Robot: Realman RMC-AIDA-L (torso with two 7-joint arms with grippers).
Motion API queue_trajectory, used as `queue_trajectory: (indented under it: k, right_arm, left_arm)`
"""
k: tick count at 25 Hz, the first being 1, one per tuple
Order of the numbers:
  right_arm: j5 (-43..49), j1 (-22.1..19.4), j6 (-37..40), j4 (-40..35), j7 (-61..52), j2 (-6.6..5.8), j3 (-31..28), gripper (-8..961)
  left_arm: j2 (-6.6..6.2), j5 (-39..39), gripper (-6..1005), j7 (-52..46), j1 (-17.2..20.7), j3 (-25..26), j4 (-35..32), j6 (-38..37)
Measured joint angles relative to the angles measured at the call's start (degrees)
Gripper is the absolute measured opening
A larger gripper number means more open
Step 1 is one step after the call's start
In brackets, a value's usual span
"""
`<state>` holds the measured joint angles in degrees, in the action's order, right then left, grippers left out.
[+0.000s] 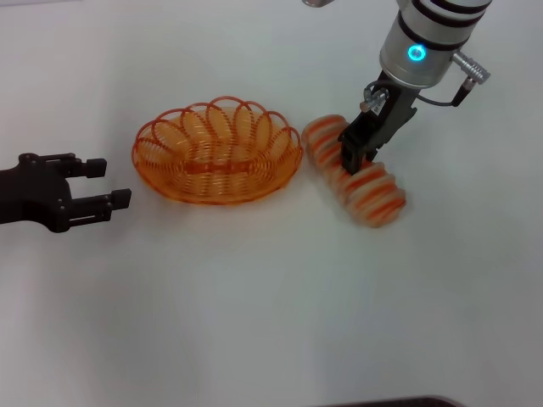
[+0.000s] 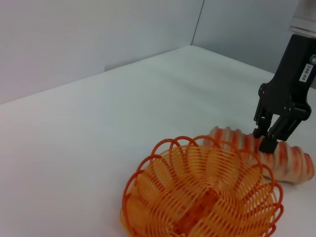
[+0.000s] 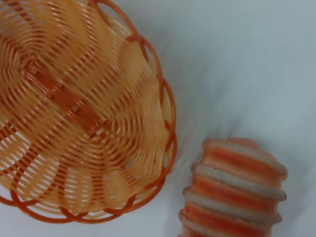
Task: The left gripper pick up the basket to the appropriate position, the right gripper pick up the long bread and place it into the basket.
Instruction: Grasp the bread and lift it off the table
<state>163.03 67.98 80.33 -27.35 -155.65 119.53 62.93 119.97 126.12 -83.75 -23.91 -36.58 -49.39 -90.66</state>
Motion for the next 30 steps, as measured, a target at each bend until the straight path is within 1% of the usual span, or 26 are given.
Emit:
queue_trajectory:
  k: [12, 25, 30]
  right_arm:
    - [0.0, -0.29, 0.03, -0.01, 0.0, 0.0, -0.05, 211]
    - [0.0, -0.54, 0.3, -0.09, 0.0, 0.0, -0.18, 143]
    - [0.0, -1.59, 1.15, -1.31, 0.06, -0.04, -0.15, 143]
  left_arm:
    - [0.0, 0.0, 645, -0.01, 0.23, 0.11, -0.08, -0.05]
    - [-0.1, 0.0, 645, -0.01, 0.41, 0.2, -0.27, -0.24]
    - [-0.09, 0.0, 645, -0.01, 0.45, 0.35, -0.32, -0.77]
